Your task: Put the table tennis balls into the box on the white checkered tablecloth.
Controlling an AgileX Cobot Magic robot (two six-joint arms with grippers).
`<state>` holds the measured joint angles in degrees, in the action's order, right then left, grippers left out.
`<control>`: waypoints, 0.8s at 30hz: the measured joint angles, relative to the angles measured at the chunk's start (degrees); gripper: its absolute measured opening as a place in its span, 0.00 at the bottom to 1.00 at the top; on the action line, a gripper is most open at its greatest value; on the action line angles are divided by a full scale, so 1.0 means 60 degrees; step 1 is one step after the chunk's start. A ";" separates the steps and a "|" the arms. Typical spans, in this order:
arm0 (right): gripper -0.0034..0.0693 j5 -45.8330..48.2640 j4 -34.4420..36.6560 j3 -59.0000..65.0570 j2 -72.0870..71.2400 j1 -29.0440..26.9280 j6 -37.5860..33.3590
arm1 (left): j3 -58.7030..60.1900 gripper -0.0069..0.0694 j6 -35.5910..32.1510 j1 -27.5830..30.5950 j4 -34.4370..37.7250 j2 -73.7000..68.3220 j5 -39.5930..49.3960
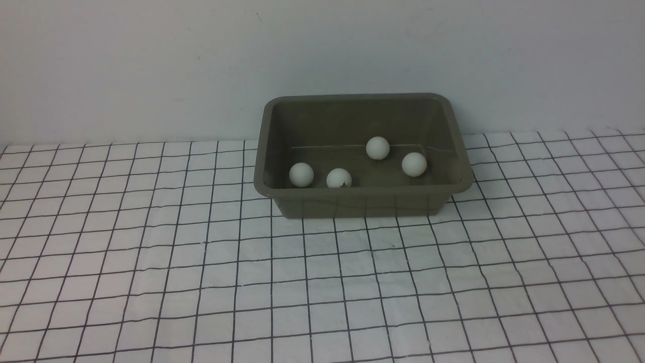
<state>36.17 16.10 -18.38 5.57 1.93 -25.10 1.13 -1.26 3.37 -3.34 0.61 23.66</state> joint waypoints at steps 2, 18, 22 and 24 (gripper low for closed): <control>0.51 0.0075 0.0000 0.0000 0.0000 0.0000 0.0000 | 0.0000 0.76 0.0000 0.0000 0.0000 0.0000 0.0000; 0.51 0.0528 -0.0009 0.0000 0.0000 0.0000 -0.0008 | 0.0000 0.76 -0.0017 0.0000 0.0006 0.0000 0.0000; 0.51 0.0446 0.0092 0.0010 0.0000 0.0000 0.0000 | 0.0000 0.76 -0.0017 0.0000 0.0006 0.0000 0.0000; 0.51 0.0032 0.0485 0.0134 0.0000 0.0000 0.0078 | 0.0000 0.76 -0.0017 0.0000 0.0006 0.0000 0.0000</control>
<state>36.36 19.01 -17.58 5.57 1.93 -24.63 1.13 -1.36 3.37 -3.30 0.61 23.66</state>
